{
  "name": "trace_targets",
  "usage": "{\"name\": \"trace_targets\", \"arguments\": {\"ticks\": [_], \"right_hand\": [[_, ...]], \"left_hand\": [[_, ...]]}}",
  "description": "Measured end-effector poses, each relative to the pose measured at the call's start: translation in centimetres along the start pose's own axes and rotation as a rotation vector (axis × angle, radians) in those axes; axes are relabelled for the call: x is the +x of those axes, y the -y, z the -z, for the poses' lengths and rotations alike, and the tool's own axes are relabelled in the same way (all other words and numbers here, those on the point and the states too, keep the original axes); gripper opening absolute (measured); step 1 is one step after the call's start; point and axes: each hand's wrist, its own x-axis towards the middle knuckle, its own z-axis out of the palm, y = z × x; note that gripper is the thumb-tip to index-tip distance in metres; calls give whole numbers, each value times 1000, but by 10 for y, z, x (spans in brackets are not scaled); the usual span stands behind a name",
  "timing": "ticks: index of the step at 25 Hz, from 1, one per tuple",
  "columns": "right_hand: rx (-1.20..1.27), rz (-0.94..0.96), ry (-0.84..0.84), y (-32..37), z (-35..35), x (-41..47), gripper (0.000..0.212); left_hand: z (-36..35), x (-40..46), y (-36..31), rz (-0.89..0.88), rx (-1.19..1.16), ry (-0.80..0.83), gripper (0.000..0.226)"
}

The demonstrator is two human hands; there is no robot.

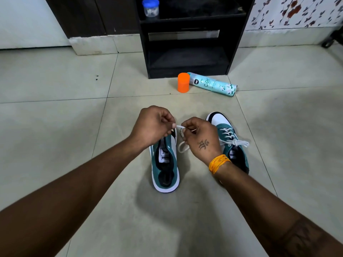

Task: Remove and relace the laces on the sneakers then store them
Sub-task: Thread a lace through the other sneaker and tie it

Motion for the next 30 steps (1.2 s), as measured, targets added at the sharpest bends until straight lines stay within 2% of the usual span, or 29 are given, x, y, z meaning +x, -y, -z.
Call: {"name": "trace_targets", "arguments": {"ticks": [2, 4, 7, 9, 10, 14, 22, 26, 30], "right_hand": [[-63, 126, 65, 8, 0, -2, 25], [-110, 187, 93, 15, -3, 2, 21], [-104, 110, 40, 3, -8, 13, 8], [-69, 26, 50, -6, -17, 11, 8], [-56, -5, 68, -8, -21, 7, 8], [-69, -68, 89, -9, -32, -4, 12], [-4, -76, -42, -17, -48, -39, 11], [-8, -10, -47, -16, -49, -40, 16], [-62, 79, 19, -9, -51, -28, 7]], "left_hand": [[-3, -1, -3, -4, -31, -4, 8], [-4, 2, -2, 6, -78, -11, 11], [-12, 2, 12, 76, -130, -162, 13], [-19, -7, 29, 125, -37, -313, 13], [-23, -14, 36, 157, 11, -334, 19], [-31, -38, 46, 236, 68, -222, 39], [-26, -75, 46, 206, 100, -216, 27], [-25, -74, 49, 177, 303, -235, 28], [-23, -59, 52, 131, 494, -185, 31]]}}
